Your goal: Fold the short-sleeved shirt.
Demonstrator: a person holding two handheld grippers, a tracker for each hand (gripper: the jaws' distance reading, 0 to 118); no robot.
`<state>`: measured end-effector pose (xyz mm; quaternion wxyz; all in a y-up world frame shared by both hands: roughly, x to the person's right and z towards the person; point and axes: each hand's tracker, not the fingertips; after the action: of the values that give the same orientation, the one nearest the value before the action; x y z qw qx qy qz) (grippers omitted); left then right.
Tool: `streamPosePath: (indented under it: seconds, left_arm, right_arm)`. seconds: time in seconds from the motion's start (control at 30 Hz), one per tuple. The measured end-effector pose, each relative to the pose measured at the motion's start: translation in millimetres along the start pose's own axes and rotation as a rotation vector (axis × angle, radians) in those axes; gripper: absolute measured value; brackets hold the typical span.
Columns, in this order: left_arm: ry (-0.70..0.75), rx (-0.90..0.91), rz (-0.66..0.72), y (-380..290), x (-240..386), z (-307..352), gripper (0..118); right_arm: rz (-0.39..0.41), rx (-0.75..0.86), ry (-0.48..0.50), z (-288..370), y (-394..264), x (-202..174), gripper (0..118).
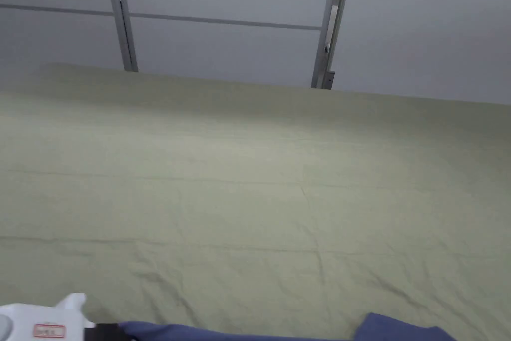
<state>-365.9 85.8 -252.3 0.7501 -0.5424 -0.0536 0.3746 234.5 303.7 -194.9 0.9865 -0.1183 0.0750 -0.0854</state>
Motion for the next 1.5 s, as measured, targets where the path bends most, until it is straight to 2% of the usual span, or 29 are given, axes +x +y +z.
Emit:
streamPosePath:
  seconds: [0.07, 0.13, 0.17, 0.3, 0.43, 0.53, 0.6, 0.63, 0.67, 0.7, 0.73, 0.8, 0.83, 0.87, 0.93, 0.97, 1.0, 1.07, 1.13, 1.17, 1.23, 1.3, 1.43, 1.5]
  left_arm:
    - [0.087, 0.045, 0.07, 9.0, -23.0, 17.6, 9]
    - [0.153, 0.069, 0.066, 2.4, -12.7, 34.2, 9]
    - [0.187, 0.078, 0.029, -0.9, -4.6, 39.7, 9]
    - [0.13, 0.048, -0.173, -21.1, 67.3, 38.2, 9]
    - [0.024, -0.012, -0.29, -38.1, 136.6, -6.0, 9]
    - [0.19, -0.026, -0.487, -51.8, 165.3, -74.2, 9]
    - [0.252, -0.041, -0.522, -64.9, 178.9, -108.0, 13]
    - [0.227, -0.061, -0.508, -70.8, 181.3, -118.2, 25]
    - [0.203, -0.081, -0.504, -73.2, 182.9, -119.5, 54]
    - [0.108, -0.12, -0.481, -77.6, 184.6, -118.1, 102]
    - [0.027, -0.116, -0.465, -80.1, 185.5, -111.7, 116]
    - [-0.042, -0.022, -0.455, -78.2, 181.9, -86.3, 112]
    - [0.028, 0.056, -0.473, -75.5, 178.5, -74.8, 107]
    - [0.104, 0.132, -0.504, -75.0, 177.1, -66.0, 93]
    - [0.395, 0.305, -0.647, -77.7, 178.2, -55.9, 2]
    - [0.536, 0.362, -0.719, -80.3, 177.5, -64.3, 0]
    - [0.553, 0.335, -0.773, -82.2, 175.0, -69.6, 0]
    - [0.396, 0.147, -0.758, -90.6, 178.4, -93.0, 0]
    - [0.29, 0.059, -0.739, -104.8, 185.8, -118.7, 0]
    - [0.287, 0.013, -0.787, -110.4, 193.3, -138.1, 0]
    - [0.38, -0.001, -0.896, -126.3, 211.2, -163.9, 0]
    - [0.361, -0.003, -0.958, -135.7, 225.5, -175.0, 0]
    - [0.246, 0.001, -0.915, -130.1, 235.9, -167.8, 0]
    - [0.206, 0.004, -0.847, -118.7, 229.0, -156.6, 0]
  right_arm:
    - [-0.023, 0.007, 0.001, 2.3, -0.1, 2.5, 2]
    - [-0.032, 0.004, -0.002, 2.4, -0.7, 2.2, 2]
    - [-0.037, 0.004, -0.001, 2.3, -1.5, 1.5, 2]
    - [-0.042, -0.007, 0.002, 0.8, -3.8, 0.3, 2]
    - [-0.053, -0.002, 0.025, 4.3, -5.9, -3.2, 2]
    - [-0.052, 0.007, 0.034, 13.5, -8.1, -4.3, 2]
    - [-0.048, 0.011, 0.03, 20.2, -8.5, -2.4, 2]
    - [-0.041, 0.014, 0.02, 24.2, -8.6, -0.6, 2]
    - [-0.04, 0.015, 0.013, 27.4, -9.6, 3.5, 2]
    - [-0.042, 0.015, 0.013, 31.3, -10.5, 8.7, 2]
    - [-0.044, 0.014, 0.011, 34.0, -11.5, 12.4, 2]
    - [-0.05, 0.003, -0.002, 36.7, -14.7, 19.0, 2]
    - [-0.056, -0.004, -0.008, 37.3, -16.5, 21.9, 2]
    - [-0.062, -0.012, -0.014, 38.0, -18.0, 23.5, 2]
    - [-0.07, -0.023, -0.012, 39.9, -21.7, 24.4, 2]
    - [-0.076, -0.025, -0.008, 40.5, -23.9, 23.4, 2]
    - [-0.077, -0.03, -0.003, 40.6, -25.3, 22.6, 2]
    - [-0.072, -0.036, 0.007, 40.4, -26.8, 19.7, 2]
    - [-0.065, -0.038, 0.017, 40.5, -26.6, 18.4, 2]
    - [-0.06, -0.038, 0.017, 41.2, -26.0, 18.0, 2]
    - [-0.047, -0.029, 0.012, 44.2, -23.1, 17.4, 2]
    - [-0.044, -0.016, 0.001, 47.9, -19.1, 20.3, 2]
    - [-0.048, -0.007, -0.018, 49.2, -16.3, 27.2, 2]
    - [-0.055, -0.009, -0.022, 48.1, -16.6, 26.6, 2]
